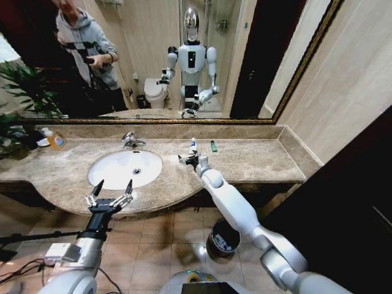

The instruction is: Pick up the trash from the sink and place it in the trash bin.

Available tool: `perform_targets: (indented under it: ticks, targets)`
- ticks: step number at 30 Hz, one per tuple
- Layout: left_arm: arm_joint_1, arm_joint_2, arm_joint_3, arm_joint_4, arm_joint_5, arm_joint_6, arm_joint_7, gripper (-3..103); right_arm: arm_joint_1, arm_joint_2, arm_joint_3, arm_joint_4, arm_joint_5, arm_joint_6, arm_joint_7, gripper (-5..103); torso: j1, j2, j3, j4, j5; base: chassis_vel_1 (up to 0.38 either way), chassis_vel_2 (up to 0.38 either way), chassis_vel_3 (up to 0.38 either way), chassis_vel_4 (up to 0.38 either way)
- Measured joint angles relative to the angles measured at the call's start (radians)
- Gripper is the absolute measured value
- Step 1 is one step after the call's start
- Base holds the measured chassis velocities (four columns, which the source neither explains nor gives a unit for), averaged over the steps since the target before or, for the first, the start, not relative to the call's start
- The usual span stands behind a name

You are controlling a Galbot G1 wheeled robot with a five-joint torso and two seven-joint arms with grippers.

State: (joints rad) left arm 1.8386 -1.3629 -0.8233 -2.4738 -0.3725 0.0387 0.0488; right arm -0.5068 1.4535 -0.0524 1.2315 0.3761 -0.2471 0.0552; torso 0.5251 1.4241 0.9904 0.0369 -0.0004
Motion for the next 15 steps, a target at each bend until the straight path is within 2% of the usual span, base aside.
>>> perform_targets:
  ticks: [1,3,7,13,15]
  targets:
    - [0.000,0.000,0.000,0.000,0.000,0.000,0.000,100,0.000,0.000,0.000,0.000,0.000,0.000,0.000,97,0.000,0.000,0.000,0.0000,0.0000,0.000,0.000,0.000,0.000]
    - [0.000,0.000,0.000,0.000,0.000,0.000,0.000,100,0.020,0.009,0.007,-0.040,-0.008,0.005,-0.003,90,0.000,0.000,0.000,-0.0001,0.0002,0.000,0.000,0.000,0.000]
    - [0.000,0.000,0.000,0.000,0.000,0.000,0.000,100,0.042,0.014,0.018,-0.085,-0.024,0.020,-0.011,88,0.000,0.000,0.000,-0.0002,0.0003,0.000,0.000,0.000,0.000]
    - [0.000,0.000,0.000,0.000,0.000,0.000,0.000,100,0.071,0.037,0.041,-0.165,-0.042,0.044,-0.014,90,0.000,0.000,0.000,-0.0001,0.0004,0.000,0.000,0.000,0.000]
    - [0.000,0.000,0.000,0.000,0.000,0.000,0.000,100,0.083,0.051,0.063,-0.218,-0.078,0.081,-0.038,90,0.000,0.000,0.000,-0.0001,0.0004,0.000,0.000,0.000,0.000]
